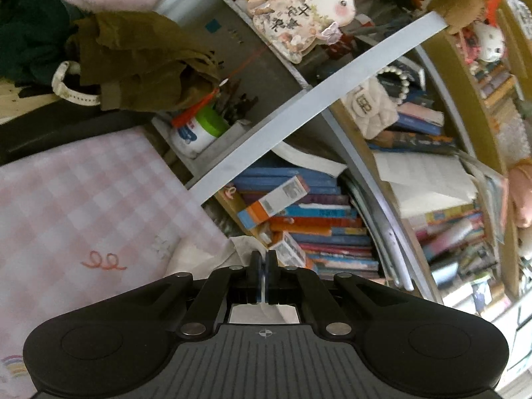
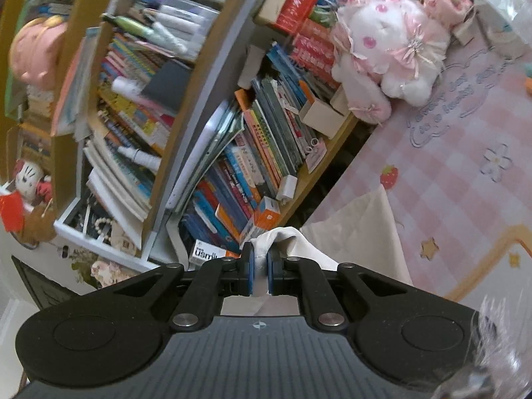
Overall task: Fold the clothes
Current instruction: 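Lift the hem with both grippers and carry it toward the collar, then lay the hem over the collar and open both grippers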
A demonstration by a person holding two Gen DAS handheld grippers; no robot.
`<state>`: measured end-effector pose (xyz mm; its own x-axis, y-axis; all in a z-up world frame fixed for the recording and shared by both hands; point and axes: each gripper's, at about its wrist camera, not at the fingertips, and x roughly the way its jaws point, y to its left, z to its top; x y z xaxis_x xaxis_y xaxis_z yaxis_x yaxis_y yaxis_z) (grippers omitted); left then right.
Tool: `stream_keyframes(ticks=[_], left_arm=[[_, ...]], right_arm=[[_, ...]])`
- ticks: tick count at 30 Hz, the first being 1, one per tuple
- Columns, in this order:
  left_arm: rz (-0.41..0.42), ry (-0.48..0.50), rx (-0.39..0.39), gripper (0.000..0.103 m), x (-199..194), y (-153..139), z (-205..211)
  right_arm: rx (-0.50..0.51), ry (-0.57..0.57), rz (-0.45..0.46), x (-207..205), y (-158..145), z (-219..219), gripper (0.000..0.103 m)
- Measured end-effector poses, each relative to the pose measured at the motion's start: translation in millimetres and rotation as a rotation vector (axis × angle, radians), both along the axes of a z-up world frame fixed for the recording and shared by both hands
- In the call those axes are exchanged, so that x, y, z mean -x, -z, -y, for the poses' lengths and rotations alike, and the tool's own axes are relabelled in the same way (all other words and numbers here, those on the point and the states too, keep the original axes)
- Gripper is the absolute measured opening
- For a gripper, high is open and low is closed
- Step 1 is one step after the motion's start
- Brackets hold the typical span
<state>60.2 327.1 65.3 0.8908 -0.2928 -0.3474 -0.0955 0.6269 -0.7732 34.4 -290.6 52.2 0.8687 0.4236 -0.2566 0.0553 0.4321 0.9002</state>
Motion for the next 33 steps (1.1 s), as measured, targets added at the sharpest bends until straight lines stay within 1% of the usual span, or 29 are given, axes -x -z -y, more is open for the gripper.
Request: stream_keyframes(ticks=[4, 7, 11, 13, 19, 22, 24, 26, 31, 33], left_arm=[[-0.022, -0.008, -0.019, 0.0, -29.6, 1.9, 10.3], [-0.052, -0.003, -0.026, 0.0, -54.6, 12.9, 10.8], [-0.094, 0.005, -0.035, 0.0, -88.1, 27.6, 11.4], [-0.114, 0.009, -0.04, 0.0, -104.8, 35.0, 11.7], [-0.218, 0.006, -0.047, 0.0, -150.0, 72.0, 14.8], [-0.259, 0.023, -0.09, 0.0, -171.4, 86.0, 22.8], [-0.295, 0.038, -0.15, 0.0, -183.8, 95.8, 31.2], [-0.336, 0.06, -0.221, 0.0, -193.9, 107.5, 40.2], [-0.347, 0.076, -0.237, 0.0, -195.1, 115.4, 41.1], [-0.351, 0.082, -0.242, 0.002, -195.5, 118.4, 41.4]], right_arm=[[-0.02, 0.009, -0.031, -30.1, 10.7, 6.6, 0.007], [-0.021, 0.023, -0.056, -47.8, 18.4, 7.7, 0.007], [-0.05, 0.059, -0.098, -69.5, 33.3, 5.9, 0.007], [-0.043, 0.066, -0.124, -81.1, 38.4, 4.8, 0.007], [-0.028, 0.097, -0.212, -116.3, 61.2, 0.1, 0.007], [-0.022, 0.127, -0.263, -131.6, 77.0, 2.5, 0.007], [-0.009, 0.152, -0.309, -141.1, 89.8, 4.1, 0.007], [0.012, 0.177, -0.38, -150.6, 105.4, 3.7, 0.007], [0.021, 0.209, -0.438, -161.2, 131.8, 0.4, 0.008], [0.02, 0.208, -0.433, -160.7, 132.8, 0.8, 0.008]])
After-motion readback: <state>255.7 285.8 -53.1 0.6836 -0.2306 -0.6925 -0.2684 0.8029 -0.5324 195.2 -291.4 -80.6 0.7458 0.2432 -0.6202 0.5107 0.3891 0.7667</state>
